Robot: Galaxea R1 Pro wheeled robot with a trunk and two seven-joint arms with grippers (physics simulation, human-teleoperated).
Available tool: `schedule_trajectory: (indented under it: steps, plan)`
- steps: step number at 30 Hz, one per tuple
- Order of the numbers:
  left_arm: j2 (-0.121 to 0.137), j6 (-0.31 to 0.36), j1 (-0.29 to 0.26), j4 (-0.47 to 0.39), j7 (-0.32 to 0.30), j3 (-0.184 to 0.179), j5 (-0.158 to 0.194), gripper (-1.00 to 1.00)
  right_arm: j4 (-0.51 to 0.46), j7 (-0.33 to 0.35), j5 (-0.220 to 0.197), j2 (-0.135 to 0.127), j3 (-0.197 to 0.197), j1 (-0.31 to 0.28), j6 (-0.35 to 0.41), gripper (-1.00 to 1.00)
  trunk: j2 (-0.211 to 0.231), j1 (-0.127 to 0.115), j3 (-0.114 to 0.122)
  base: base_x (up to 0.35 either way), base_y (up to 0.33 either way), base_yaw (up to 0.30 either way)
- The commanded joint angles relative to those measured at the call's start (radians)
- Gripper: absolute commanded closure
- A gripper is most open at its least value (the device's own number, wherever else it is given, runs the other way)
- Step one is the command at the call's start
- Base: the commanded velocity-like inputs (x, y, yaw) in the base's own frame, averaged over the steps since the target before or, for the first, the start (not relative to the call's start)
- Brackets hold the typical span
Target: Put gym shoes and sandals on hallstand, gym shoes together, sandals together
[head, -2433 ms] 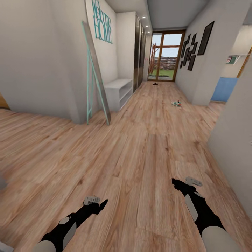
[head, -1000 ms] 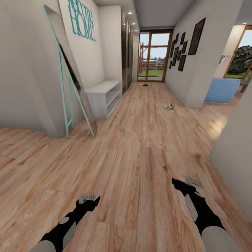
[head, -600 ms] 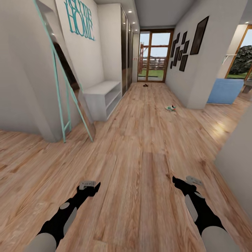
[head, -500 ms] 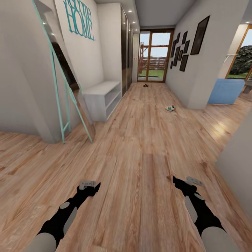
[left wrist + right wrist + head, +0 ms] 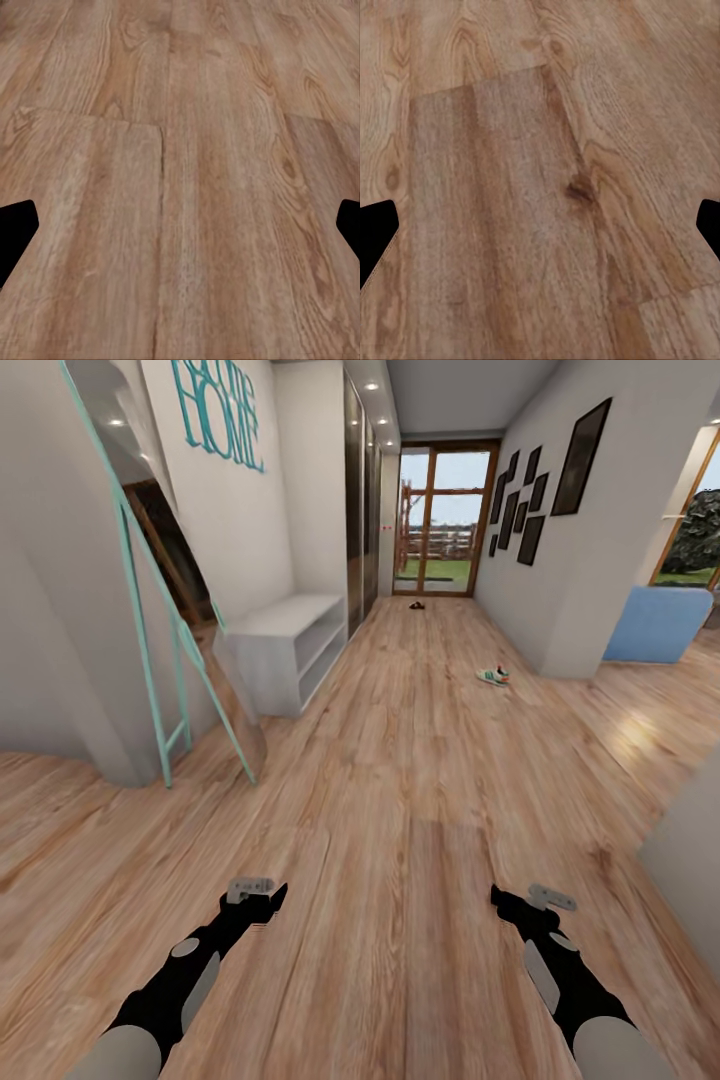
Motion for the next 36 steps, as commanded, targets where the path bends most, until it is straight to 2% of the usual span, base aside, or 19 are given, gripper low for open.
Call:
schedule_trajectory:
  steps: [1, 6, 15, 36]
  plan:
    - [0.000, 0.000, -0.001, 0.001, -0.008, 0.003, 0.008, -1.00, 0.000, -0.002, -0.010, 0.000, 0.002, 0.000, -0.001, -1.00, 0.000, 0.000, -0.001, 0.329, -0.099, 0.000]
    - [0.000, 0.002, -0.001, 0.002, -0.008, 0.003, 0.008, -1.00, 0.000, -0.002, -0.010, 0.000, 0.002, 0.000, -0.001, -1.00, 0.000, 0.000, -0.001, 0.323, -0.118, -0.048]
    - [0.000, 0.002, -0.001, 0.020, -0.008, 0.003, 0.007, -1.00, 0.001, -0.002, -0.010, 0.000, 0.002, 0.000, -0.001, -1.00, 0.000, 0.000, -0.001, 0.318, -0.133, -0.189]
    - [0.000, 0.002, -0.001, 0.021, -0.008, 0.003, 0.008, -1.00, 0.001, -0.002, -0.010, 0.000, 0.002, 0.000, -0.001, -1.00, 0.000, 0.000, -0.001, 0.329, -0.127, -0.007]
